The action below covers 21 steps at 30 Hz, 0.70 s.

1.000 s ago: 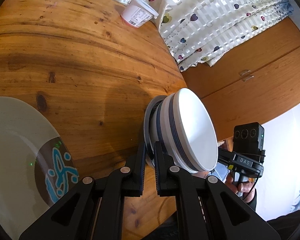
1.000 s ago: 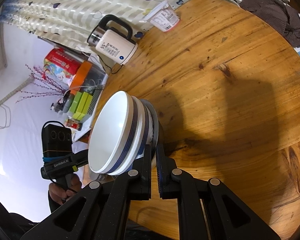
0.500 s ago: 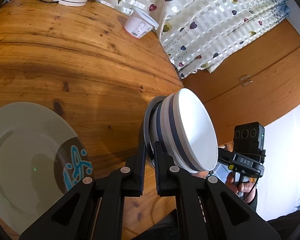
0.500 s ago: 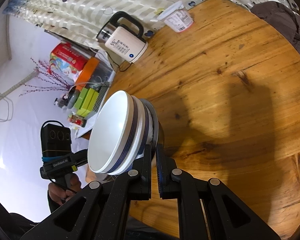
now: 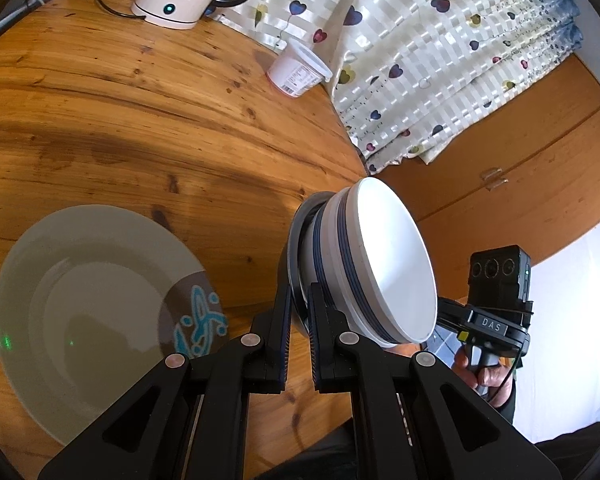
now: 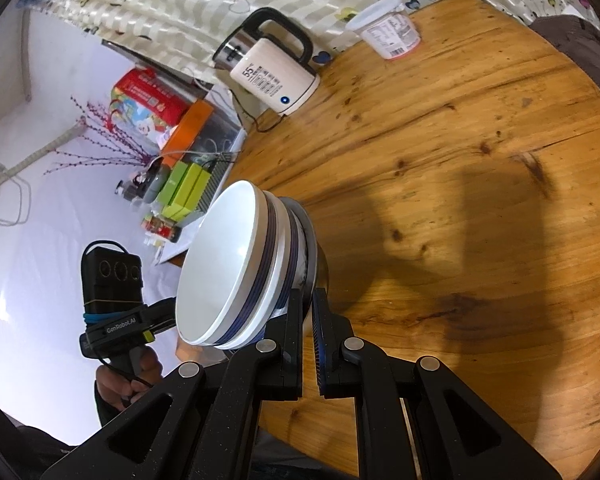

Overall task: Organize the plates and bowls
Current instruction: 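Lower the steel bowl stack onto the beige plate stack with both tools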

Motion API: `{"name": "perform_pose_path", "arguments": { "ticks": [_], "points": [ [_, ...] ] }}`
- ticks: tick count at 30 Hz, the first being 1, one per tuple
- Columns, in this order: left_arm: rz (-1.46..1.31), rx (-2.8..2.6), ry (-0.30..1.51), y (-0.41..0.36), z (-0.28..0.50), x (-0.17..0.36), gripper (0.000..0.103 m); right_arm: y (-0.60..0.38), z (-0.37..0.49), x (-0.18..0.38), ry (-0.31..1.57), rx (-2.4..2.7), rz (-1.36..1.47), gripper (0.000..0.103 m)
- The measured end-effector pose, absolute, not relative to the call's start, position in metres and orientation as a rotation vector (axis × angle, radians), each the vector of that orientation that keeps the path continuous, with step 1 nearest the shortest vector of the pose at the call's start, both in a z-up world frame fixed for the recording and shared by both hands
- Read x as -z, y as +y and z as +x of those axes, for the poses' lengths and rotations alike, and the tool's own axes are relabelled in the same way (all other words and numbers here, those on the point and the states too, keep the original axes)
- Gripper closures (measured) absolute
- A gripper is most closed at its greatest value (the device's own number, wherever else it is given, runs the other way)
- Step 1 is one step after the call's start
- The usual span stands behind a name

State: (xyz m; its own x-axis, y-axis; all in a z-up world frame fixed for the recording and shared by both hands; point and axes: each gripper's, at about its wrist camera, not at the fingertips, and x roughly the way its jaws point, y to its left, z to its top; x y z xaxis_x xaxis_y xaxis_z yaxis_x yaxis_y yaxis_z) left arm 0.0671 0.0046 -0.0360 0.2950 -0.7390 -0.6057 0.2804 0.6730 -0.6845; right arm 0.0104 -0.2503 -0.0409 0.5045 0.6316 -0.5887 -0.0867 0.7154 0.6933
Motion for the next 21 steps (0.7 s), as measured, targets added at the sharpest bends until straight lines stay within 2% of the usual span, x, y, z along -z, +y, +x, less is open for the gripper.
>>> {"name": "perform_pose_path", "arguments": {
  "ticks": [21],
  "points": [
    [-0.55,0.64,1.031,0.055,0.049,0.036,0.097,-0.201,0.032,0.037,0.988,-0.542,0.6,0.096]
  ]
}}
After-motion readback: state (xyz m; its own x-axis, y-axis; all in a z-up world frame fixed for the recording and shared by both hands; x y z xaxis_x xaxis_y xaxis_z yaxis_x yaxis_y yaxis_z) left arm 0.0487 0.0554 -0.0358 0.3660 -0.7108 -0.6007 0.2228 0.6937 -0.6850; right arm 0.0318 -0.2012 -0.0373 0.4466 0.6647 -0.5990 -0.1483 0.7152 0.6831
